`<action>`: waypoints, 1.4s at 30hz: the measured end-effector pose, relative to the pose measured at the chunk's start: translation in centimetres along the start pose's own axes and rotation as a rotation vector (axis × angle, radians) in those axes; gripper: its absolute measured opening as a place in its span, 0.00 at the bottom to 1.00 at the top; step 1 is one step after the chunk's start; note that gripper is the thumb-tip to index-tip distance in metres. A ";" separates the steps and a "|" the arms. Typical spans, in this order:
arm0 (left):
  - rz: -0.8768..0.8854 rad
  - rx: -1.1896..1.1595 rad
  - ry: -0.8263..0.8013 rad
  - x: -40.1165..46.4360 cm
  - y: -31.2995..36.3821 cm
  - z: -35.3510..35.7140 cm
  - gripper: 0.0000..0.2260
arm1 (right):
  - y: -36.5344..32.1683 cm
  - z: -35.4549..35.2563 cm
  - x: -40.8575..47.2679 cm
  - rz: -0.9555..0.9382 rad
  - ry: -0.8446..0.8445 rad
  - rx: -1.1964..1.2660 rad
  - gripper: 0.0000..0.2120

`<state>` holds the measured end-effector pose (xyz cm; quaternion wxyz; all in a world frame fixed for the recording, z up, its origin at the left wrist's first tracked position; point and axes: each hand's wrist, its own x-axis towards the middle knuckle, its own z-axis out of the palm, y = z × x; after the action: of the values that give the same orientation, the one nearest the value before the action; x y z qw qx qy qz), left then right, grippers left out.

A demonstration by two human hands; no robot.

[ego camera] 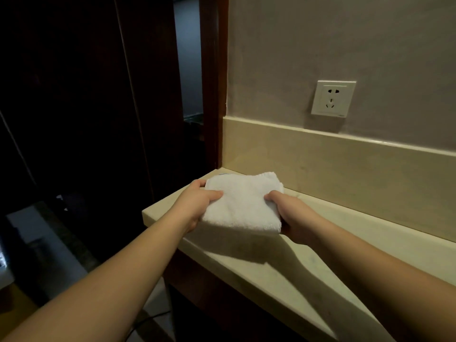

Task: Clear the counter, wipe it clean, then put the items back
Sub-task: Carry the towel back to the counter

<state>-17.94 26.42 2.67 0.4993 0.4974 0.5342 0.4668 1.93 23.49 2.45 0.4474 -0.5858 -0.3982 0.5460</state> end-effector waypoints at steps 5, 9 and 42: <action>0.023 0.122 -0.003 6.3 -0.6 -1.0 0.17 | -0.1 1.8 5.4 -0.011 0.063 -0.003 0.22; 0.015 0.196 -0.034 12.1 -1.3 -1.8 0.20 | -0.4 3.5 8.8 -0.009 0.157 0.000 0.34; 0.562 1.255 -0.374 25.8 -2.8 -3.3 0.18 | -1.1 8.0 17.7 -0.109 0.290 -1.165 0.23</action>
<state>-21.58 51.98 -1.69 0.0629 0.8817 0.4590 0.0893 -4.47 41.42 -1.50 0.1300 -0.7817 -0.5962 0.1288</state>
